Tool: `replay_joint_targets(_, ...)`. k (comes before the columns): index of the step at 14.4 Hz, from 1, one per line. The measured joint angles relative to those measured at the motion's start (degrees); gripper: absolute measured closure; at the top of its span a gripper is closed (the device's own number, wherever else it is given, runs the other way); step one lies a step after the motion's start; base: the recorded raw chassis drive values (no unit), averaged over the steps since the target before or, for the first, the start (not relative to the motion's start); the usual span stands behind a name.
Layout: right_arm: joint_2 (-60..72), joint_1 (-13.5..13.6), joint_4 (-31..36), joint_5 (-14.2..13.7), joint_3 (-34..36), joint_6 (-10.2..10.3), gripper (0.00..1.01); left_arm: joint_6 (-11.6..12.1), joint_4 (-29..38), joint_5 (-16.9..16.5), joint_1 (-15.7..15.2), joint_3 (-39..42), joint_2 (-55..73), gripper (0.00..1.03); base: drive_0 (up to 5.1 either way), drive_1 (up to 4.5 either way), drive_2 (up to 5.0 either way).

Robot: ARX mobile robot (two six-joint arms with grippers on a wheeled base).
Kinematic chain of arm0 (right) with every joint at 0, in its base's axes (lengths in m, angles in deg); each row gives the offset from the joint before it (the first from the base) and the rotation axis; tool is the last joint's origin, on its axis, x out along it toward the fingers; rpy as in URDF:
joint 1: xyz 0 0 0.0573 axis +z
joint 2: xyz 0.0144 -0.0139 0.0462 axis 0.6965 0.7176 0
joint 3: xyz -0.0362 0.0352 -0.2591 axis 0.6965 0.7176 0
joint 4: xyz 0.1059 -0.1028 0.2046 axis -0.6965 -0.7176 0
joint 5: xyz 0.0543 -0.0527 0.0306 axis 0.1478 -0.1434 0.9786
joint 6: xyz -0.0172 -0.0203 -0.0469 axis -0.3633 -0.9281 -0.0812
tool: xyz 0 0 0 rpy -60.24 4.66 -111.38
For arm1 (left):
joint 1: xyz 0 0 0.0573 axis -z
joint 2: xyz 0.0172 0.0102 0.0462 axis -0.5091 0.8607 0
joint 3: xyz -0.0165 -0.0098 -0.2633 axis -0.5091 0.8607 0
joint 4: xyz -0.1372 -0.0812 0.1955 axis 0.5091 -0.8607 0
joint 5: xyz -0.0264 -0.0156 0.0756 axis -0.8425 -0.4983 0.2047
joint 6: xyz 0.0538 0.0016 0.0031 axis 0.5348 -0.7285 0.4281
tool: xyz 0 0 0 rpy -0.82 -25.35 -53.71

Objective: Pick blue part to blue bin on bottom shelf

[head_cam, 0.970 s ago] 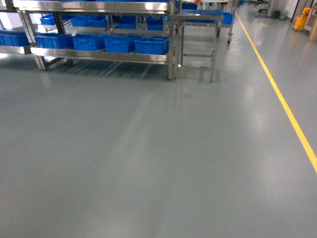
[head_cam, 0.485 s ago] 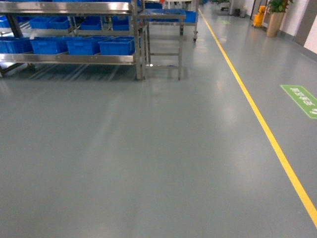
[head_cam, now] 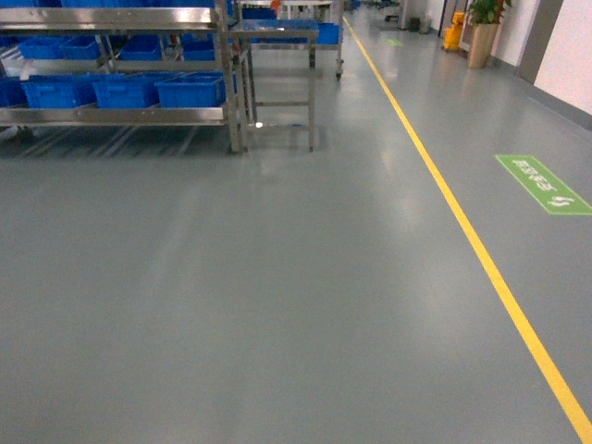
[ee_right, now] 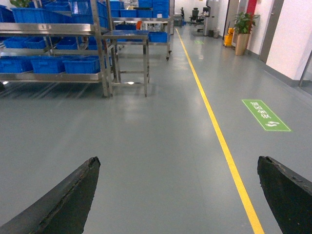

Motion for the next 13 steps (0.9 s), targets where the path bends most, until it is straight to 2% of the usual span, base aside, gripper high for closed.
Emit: replay_joint_targets(13,0.0,0.0,0.07,0.02,0.0,0.0,0.03,0.0,-0.28,0.07,-0.04,0.0,0.33,0.58,-0.1,4.0,-4.1)
